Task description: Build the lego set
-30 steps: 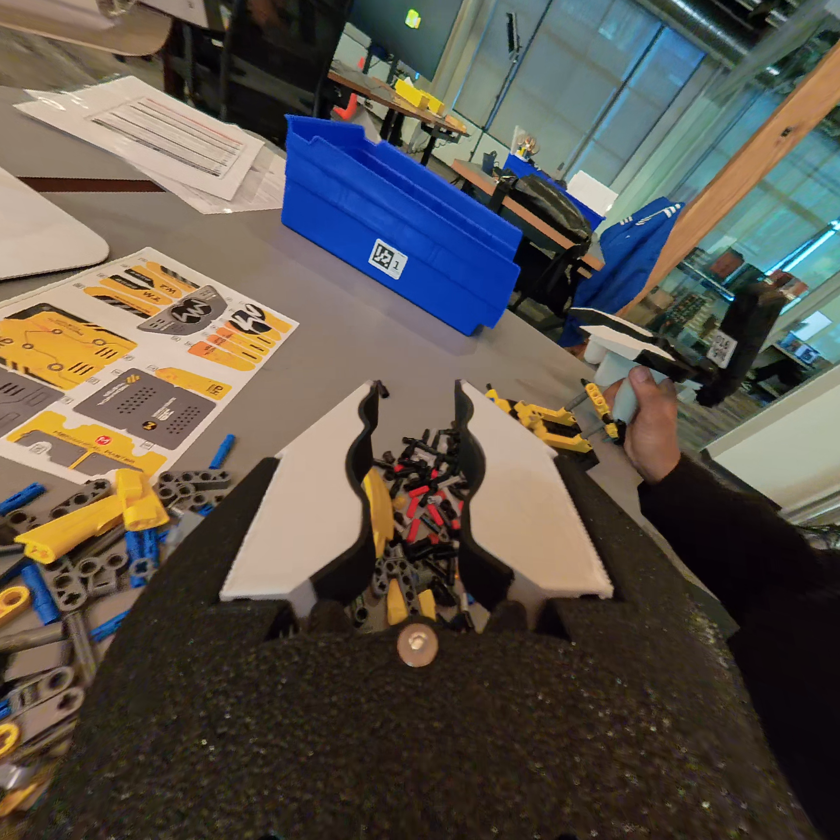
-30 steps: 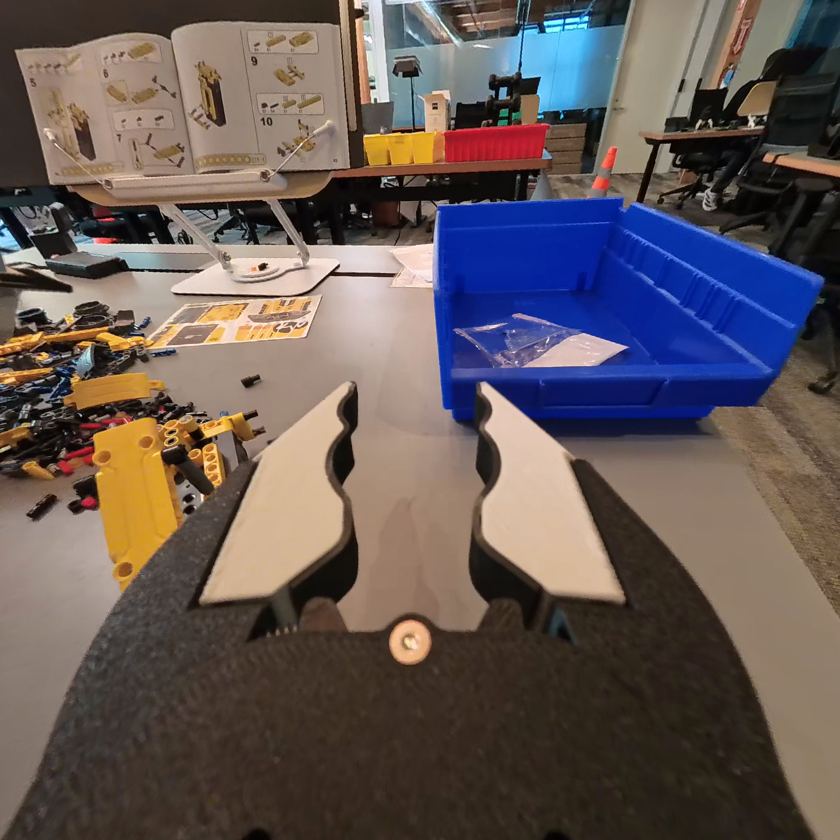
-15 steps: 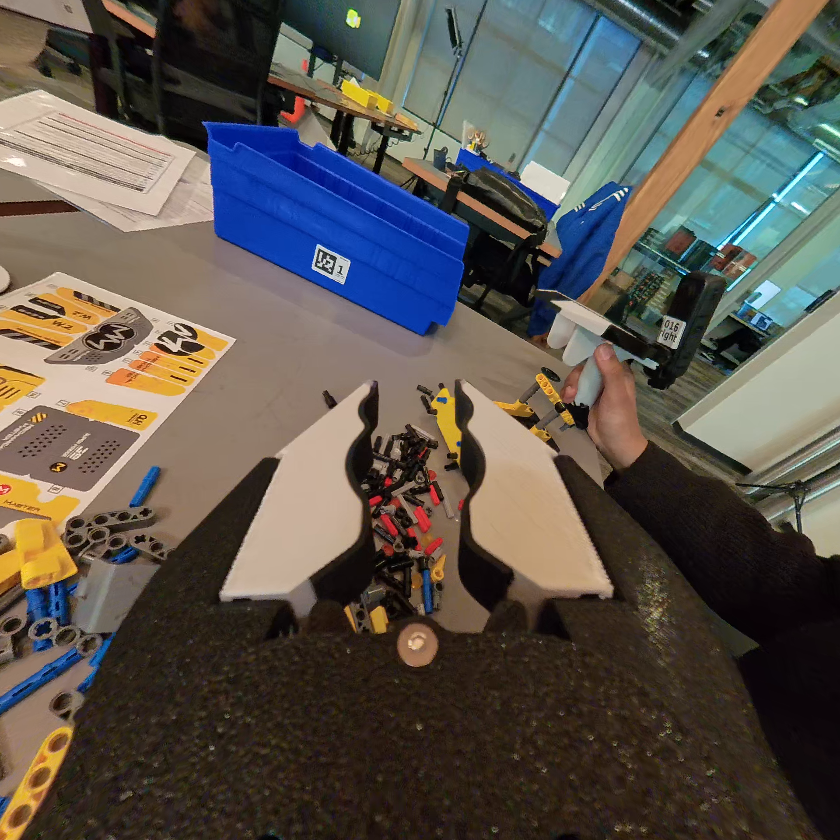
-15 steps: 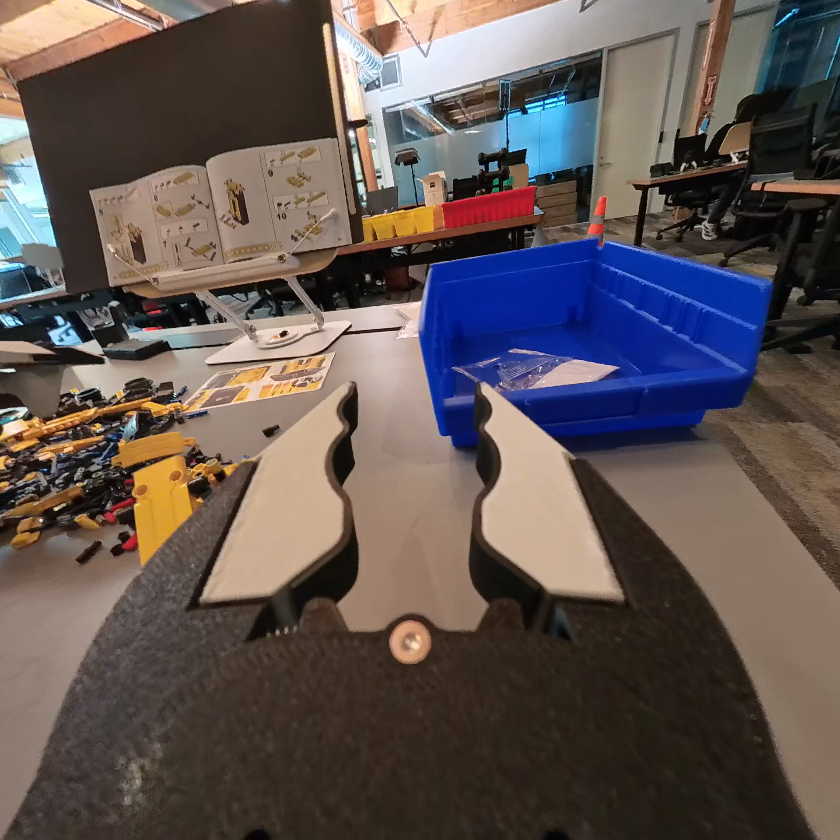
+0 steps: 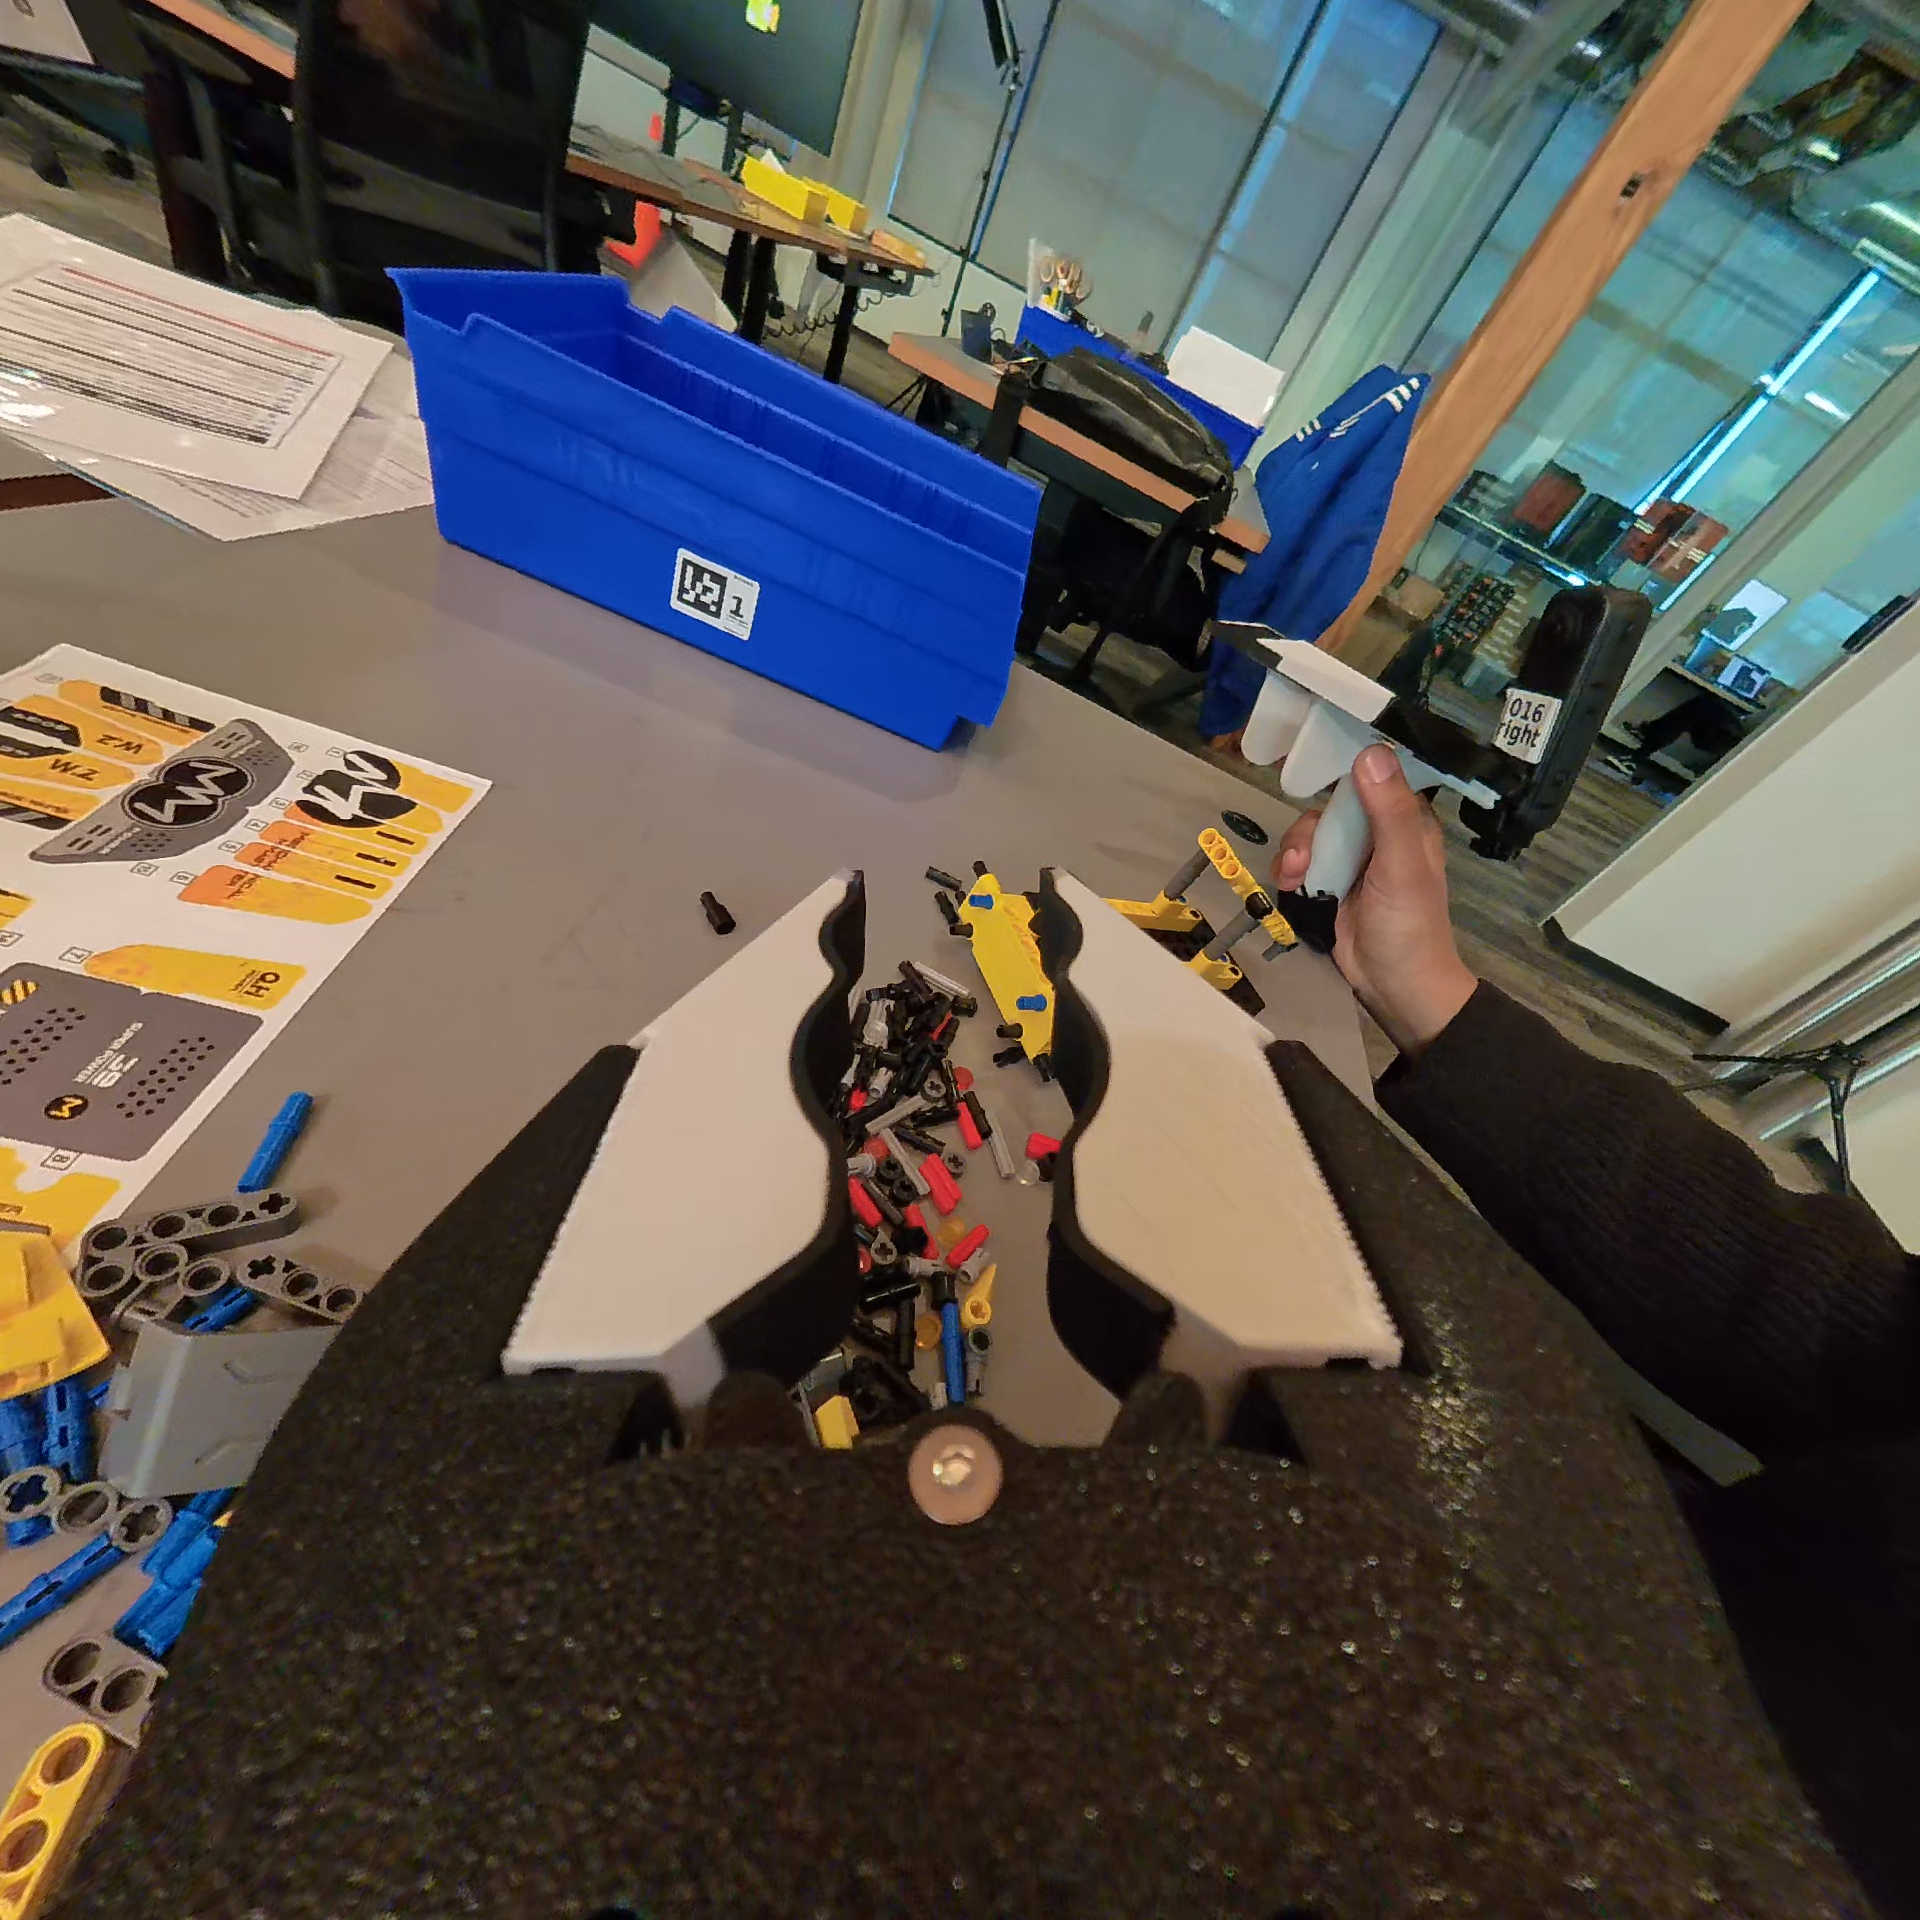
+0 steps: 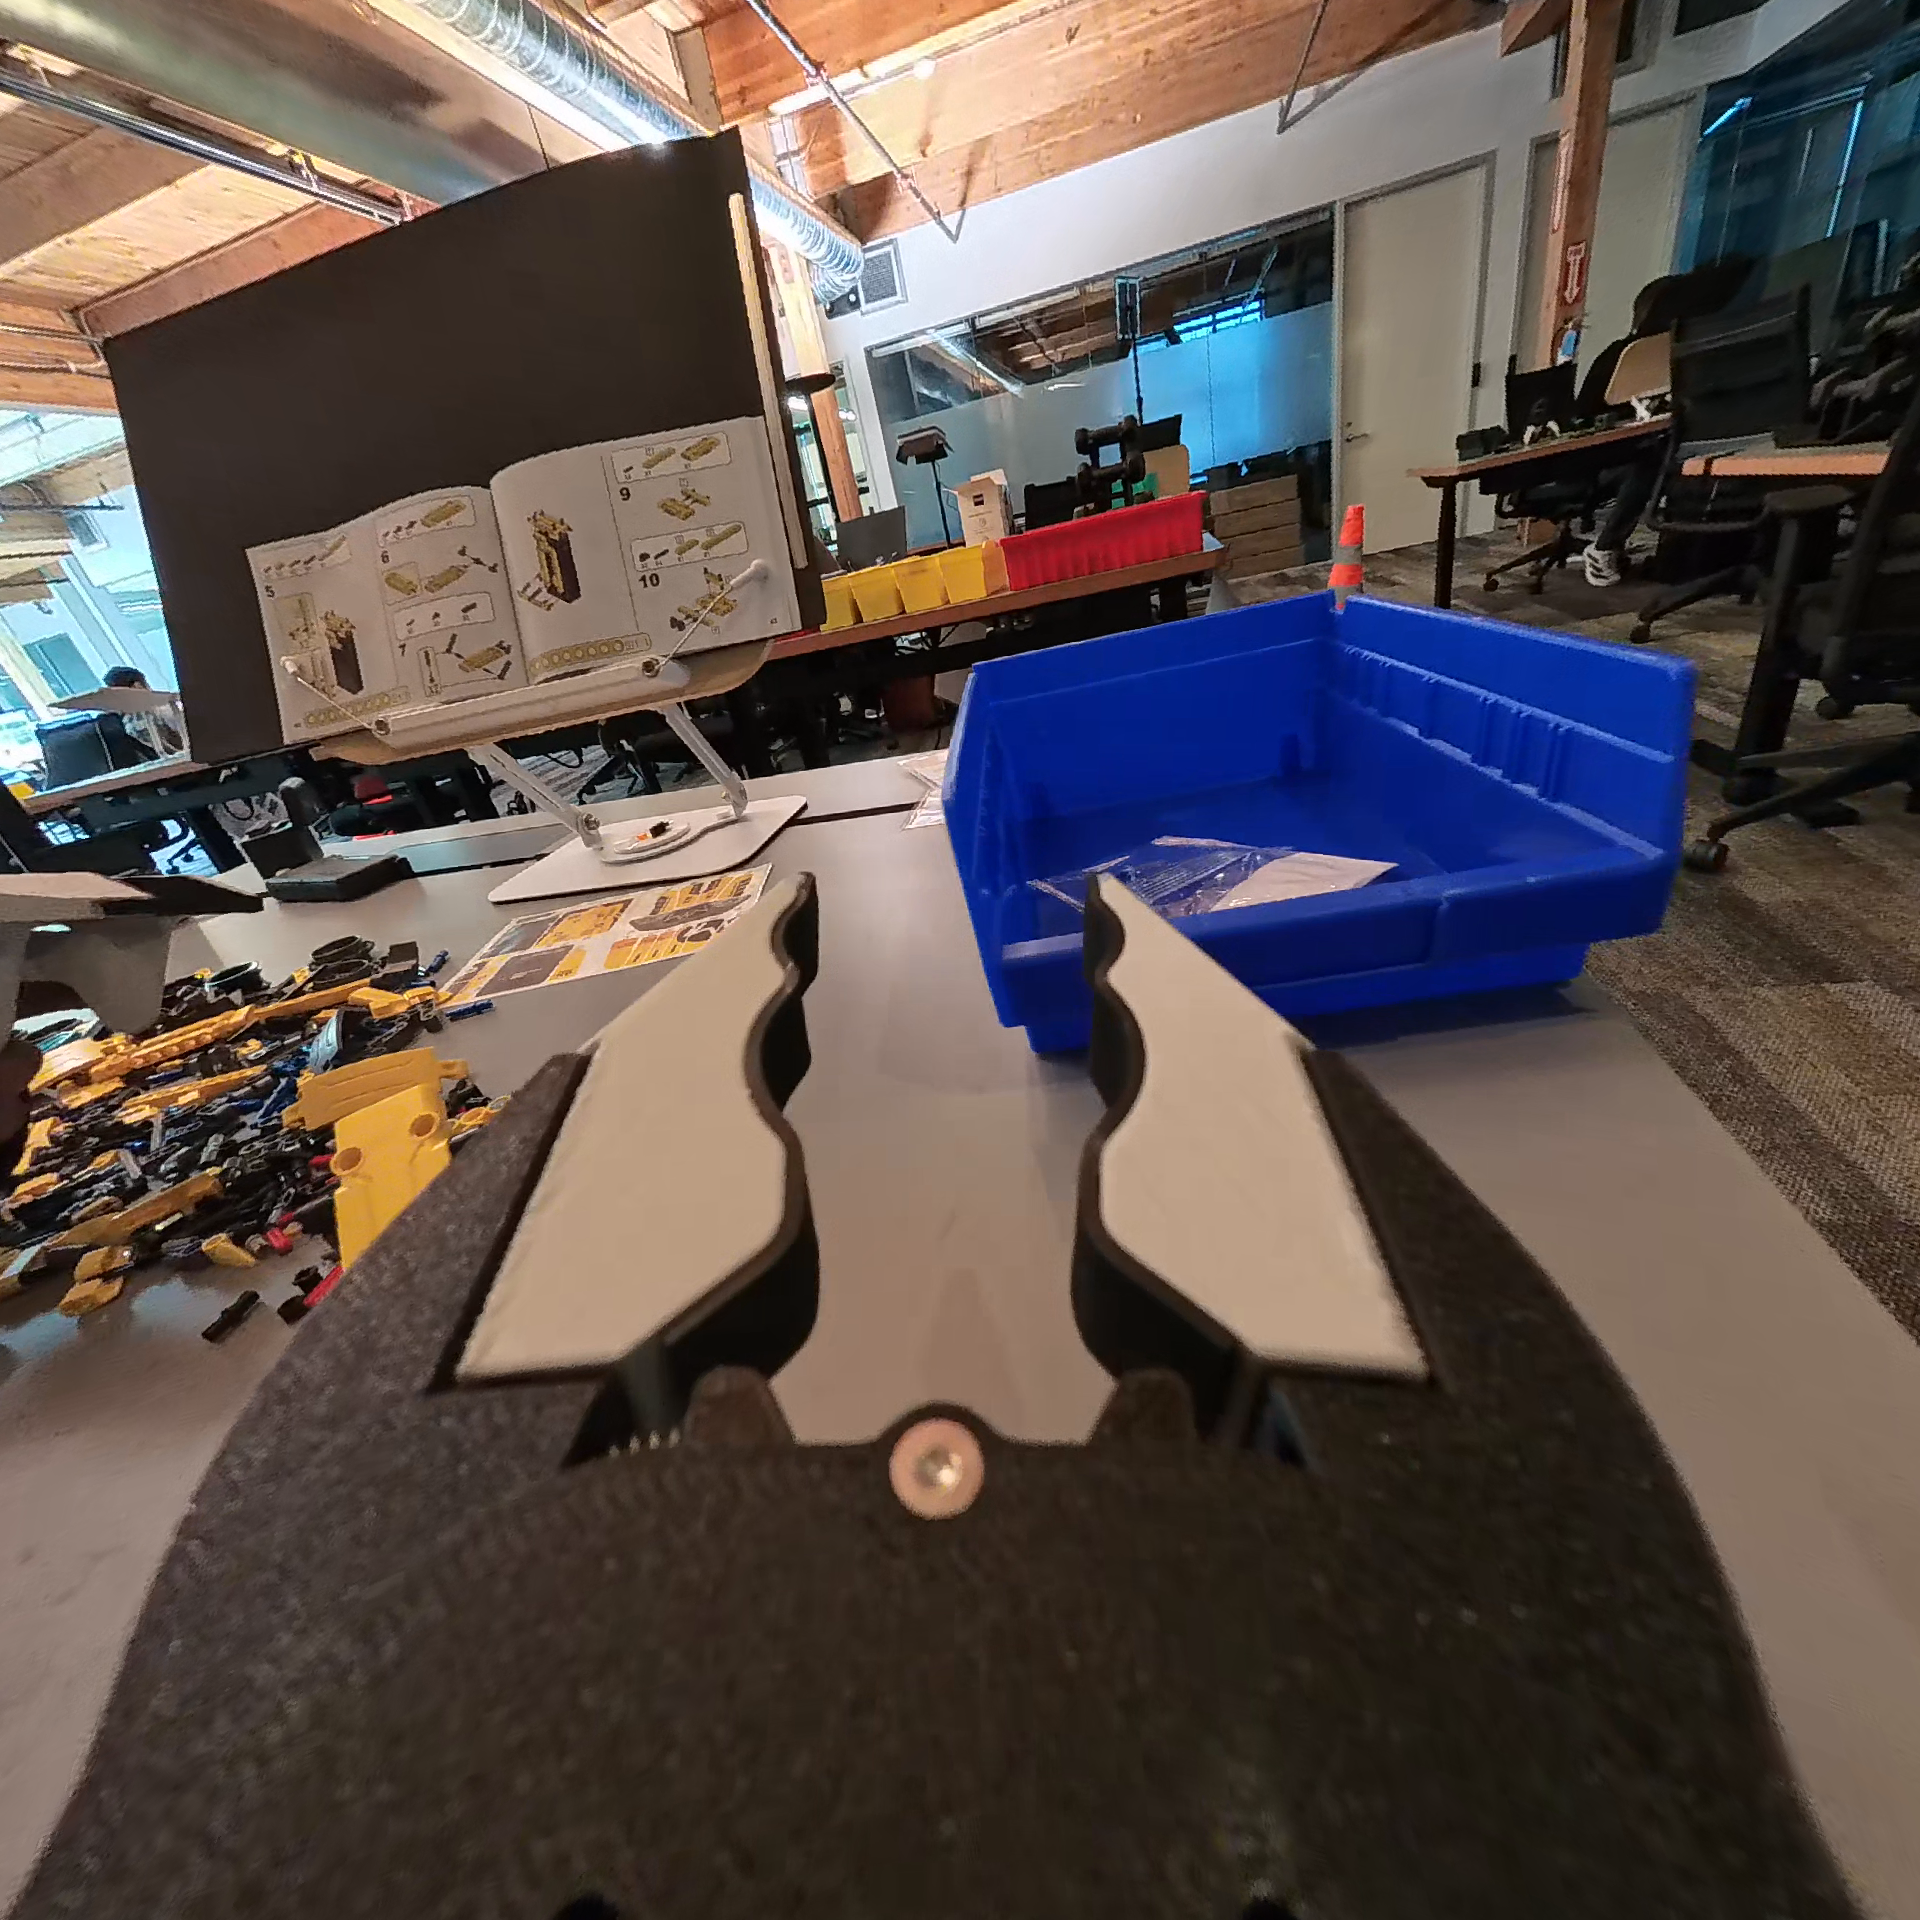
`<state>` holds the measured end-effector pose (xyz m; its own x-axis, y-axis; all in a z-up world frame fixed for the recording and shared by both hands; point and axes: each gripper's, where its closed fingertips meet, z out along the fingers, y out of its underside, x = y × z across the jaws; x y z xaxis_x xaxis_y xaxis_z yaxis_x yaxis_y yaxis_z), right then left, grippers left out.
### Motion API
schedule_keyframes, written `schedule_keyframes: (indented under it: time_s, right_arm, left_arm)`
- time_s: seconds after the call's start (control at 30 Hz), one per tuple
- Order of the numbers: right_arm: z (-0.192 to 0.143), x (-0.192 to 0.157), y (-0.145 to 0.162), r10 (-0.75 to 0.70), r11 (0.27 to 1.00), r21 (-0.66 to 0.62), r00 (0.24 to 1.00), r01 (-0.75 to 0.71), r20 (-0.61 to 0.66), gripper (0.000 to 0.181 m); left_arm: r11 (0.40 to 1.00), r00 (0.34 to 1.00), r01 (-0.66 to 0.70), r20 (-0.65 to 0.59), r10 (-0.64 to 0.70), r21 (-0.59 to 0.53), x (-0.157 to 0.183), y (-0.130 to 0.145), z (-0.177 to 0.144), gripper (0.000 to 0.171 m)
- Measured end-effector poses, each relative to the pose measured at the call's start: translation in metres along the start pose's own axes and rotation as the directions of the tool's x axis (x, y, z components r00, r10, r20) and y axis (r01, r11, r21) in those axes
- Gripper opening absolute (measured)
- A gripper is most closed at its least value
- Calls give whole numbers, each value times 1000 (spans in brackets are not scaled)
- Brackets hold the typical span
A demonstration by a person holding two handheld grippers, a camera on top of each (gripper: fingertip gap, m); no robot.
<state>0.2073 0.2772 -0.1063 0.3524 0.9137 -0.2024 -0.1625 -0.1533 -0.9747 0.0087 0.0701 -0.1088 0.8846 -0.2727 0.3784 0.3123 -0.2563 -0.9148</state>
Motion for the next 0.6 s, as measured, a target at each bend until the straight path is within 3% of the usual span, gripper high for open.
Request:
schedule_keyframes:
  time_s: [0.43,0.6]
  right_arm:
    - [1,-13,5,-74,997,-29,997,74,12,51]
    - [-2,-28,5,-119,993,-18,991,121,57,50]
  left_arm:
    - [999,1000,-22,14,22,-37,-3,9,5,33]
    - [997,998,-55,-42,53,-45,12,10,8,33]
